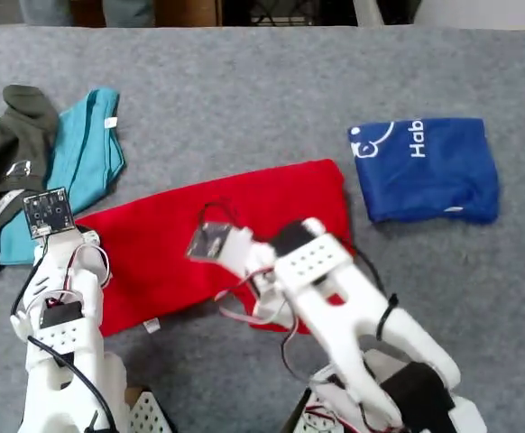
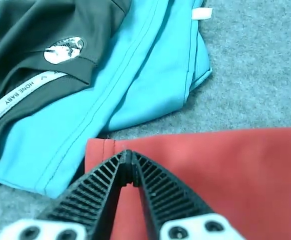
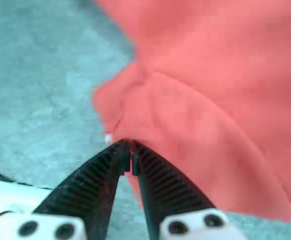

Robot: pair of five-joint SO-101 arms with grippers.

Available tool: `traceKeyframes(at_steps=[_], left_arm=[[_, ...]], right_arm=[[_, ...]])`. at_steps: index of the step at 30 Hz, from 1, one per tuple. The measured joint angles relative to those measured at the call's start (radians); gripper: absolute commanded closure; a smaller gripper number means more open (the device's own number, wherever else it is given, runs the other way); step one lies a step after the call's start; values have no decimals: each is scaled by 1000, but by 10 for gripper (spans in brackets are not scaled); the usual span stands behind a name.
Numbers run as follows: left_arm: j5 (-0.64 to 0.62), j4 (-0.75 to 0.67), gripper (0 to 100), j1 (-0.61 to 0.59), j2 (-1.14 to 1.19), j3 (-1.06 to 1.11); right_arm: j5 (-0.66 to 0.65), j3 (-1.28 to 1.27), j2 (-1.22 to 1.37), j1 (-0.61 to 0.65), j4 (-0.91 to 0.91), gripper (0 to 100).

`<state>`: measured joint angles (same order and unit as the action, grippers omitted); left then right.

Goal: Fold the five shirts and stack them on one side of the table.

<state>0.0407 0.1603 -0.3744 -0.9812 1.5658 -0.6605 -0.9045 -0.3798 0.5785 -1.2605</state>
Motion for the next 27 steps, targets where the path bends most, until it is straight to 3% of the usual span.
traceKeyframes(at_steps=[4,7,16,20,27], left_arm=[[0,0,970,0,0,0],[0,0,970,0,0,0],[0,37,970,0,0,0],[0,40,968,0,0,0],[0,40,969,0,0,0]], right_arm=[[0,-2,-14,104,-34,985],[0,-2,-14,110,-61,985],[-121,204,-14,-141,-189,985],[-126,196,-14,-210,-97,985],[-126,-41,-14,-207,61,985]])
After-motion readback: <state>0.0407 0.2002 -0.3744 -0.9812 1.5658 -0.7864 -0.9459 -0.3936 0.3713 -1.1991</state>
